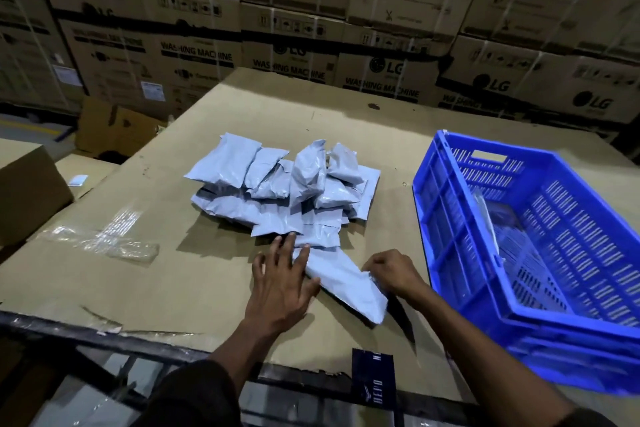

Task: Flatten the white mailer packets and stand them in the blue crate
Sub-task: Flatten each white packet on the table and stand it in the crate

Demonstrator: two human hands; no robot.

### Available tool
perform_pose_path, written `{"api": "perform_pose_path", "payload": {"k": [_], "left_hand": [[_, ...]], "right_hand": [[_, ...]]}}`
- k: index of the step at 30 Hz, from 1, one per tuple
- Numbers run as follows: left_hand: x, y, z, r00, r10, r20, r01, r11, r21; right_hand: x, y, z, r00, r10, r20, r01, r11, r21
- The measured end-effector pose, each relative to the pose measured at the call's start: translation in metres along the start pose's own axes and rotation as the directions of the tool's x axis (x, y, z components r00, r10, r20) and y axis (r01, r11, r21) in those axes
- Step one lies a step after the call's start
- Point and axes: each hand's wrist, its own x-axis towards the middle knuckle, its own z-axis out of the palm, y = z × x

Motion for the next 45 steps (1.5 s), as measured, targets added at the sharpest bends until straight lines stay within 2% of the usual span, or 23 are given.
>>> {"api": "perform_pose_path", "payload": {"k": [3, 5, 7, 8, 10, 12, 14, 19, 20, 22, 24, 27, 30, 37, 45], "left_hand": [[0.0, 0.002, -0.002, 1.0, -0.014, -0.021, 0.013, 1.0, -0.014], [-0.002, 0.004, -0.003, 0.999, -0.011, -0.045, 0.011, 1.0, -0.02], [-0.005, 0.006, -0.004, 0.998, -0.006, -0.068, 0.004, 1.0, -0.017], [-0.006, 0.006, -0.004, 0.997, -0.002, -0.077, 0.001, 1.0, -0.012], [-0.008, 0.006, -0.003, 0.996, 0.006, -0.093, -0.006, 1.0, -0.002], [-0.01, 0.006, -0.003, 0.993, 0.021, -0.113, -0.021, 1.0, 0.001], [-0.013, 0.006, -0.003, 0.989, 0.047, -0.139, -0.046, 0.999, 0.01], [-0.024, 0.01, -0.009, 0.955, 0.217, -0.201, -0.2, 0.974, 0.104], [-0.026, 0.013, -0.01, 0.947, 0.261, -0.185, -0.241, 0.962, 0.125], [-0.028, 0.022, -0.008, 0.953, 0.287, -0.096, -0.269, 0.948, 0.172], [-0.027, 0.03, -0.002, 0.975, 0.223, 0.014, -0.222, 0.958, 0.184], [-0.026, 0.032, 0.004, 0.985, 0.148, 0.093, -0.161, 0.976, 0.15], [-0.025, 0.033, 0.002, 0.99, 0.106, 0.092, -0.118, 0.984, 0.132], [-0.026, 0.035, 0.008, 0.993, 0.069, 0.098, -0.082, 0.987, 0.137], [-0.03, 0.036, 0.014, 0.99, 0.034, 0.139, -0.052, 0.99, 0.128]], "right_hand": [[-0.008, 0.012, -0.002, 1.0, -0.013, -0.012, 0.011, 0.991, -0.13], [-0.017, 0.015, 0.002, 0.994, -0.069, -0.08, 0.047, 0.965, -0.258], [-0.025, 0.017, 0.009, 0.939, -0.251, -0.234, 0.124, 0.884, -0.451], [-0.029, 0.017, 0.014, 0.895, -0.351, -0.274, 0.184, 0.852, -0.49], [-0.035, 0.014, 0.026, 0.866, -0.454, -0.21, 0.321, 0.826, -0.463], [-0.038, 0.013, 0.042, 0.882, -0.469, -0.056, 0.402, 0.807, -0.432], [-0.038, 0.016, 0.054, 0.874, -0.484, 0.038, 0.455, 0.789, -0.412], [-0.046, 0.032, 0.051, 0.724, -0.678, 0.131, 0.662, 0.627, -0.411], [-0.048, 0.033, 0.051, 0.718, -0.686, 0.119, 0.669, 0.633, -0.39], [-0.052, 0.028, 0.053, 0.757, -0.651, 0.045, 0.619, 0.694, -0.369], [-0.052, 0.02, 0.057, 0.814, -0.58, 0.024, 0.537, 0.737, -0.411], [-0.051, 0.019, 0.069, 0.861, -0.507, 0.041, 0.451, 0.722, -0.524], [-0.05, 0.021, 0.072, 0.879, -0.475, 0.03, 0.403, 0.709, -0.579], [-0.05, 0.019, 0.077, 0.893, -0.448, 0.043, 0.391, 0.723, -0.57], [-0.04, 0.028, 0.075, 0.866, -0.483, 0.129, 0.47, 0.7, -0.538]]}}
